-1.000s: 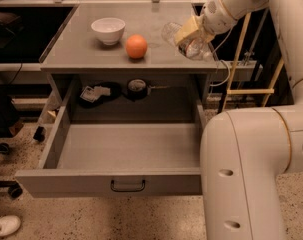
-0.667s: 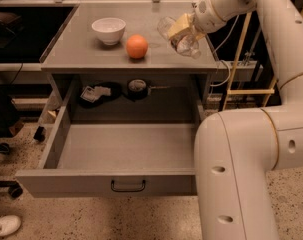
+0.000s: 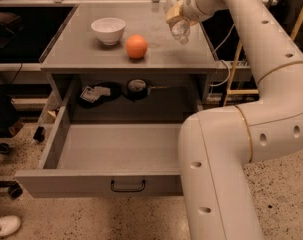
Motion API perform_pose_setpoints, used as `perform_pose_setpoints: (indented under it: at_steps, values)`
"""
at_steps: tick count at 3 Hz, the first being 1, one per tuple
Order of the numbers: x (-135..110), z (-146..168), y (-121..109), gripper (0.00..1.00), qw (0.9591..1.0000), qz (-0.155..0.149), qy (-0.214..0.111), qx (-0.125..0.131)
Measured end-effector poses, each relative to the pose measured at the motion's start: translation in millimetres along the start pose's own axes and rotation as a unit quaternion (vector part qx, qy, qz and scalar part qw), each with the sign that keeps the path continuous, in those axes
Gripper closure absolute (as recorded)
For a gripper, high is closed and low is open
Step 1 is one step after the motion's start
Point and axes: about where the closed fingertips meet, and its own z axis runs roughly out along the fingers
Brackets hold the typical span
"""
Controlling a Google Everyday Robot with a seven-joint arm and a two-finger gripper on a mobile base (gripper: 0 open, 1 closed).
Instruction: Pick water bottle from top drawer and place on counter
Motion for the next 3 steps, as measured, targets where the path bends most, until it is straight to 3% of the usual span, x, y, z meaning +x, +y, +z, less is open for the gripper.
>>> perform_pose_setpoints:
  at_steps: [1, 2, 3]
  values:
    - [-29, 12, -17, 1.00, 0.9965, -0.025, -0.053, 0.060]
    - [-14, 15, -30, 1.00, 0.9889, -0.097, -0.013, 0.112]
    - [31, 9, -35, 1.00, 0.9761, -0.156, 0.084, 0.126]
